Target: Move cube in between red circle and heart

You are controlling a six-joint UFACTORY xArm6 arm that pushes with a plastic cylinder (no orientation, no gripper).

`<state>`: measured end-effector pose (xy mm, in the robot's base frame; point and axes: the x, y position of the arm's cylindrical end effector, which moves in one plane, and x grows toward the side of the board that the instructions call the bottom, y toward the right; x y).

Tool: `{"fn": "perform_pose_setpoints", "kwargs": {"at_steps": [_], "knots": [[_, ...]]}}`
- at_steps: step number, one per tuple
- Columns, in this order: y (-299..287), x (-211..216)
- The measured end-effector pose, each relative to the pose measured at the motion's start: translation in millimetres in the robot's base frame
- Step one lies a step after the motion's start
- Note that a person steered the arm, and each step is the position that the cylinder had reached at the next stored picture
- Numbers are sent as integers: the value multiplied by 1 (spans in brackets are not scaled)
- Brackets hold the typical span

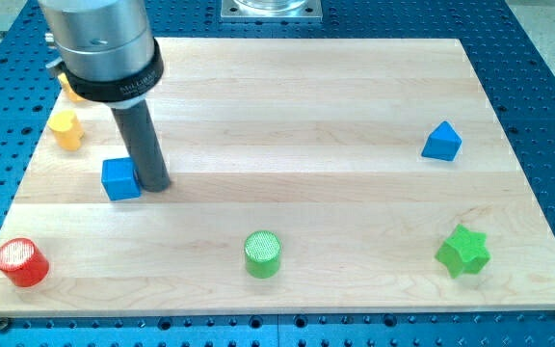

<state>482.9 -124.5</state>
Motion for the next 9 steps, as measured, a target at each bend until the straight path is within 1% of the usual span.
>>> {"fn": "perform_pose_setpoints", "kwargs": {"at_steps": [1, 3, 4, 5, 6, 7, 8, 9], "knots": [[-32, 4], [-39, -28], [-82, -19], [-82, -10], [-54, -6], [-88, -1], [-90, -1], [-39, -2]]}}
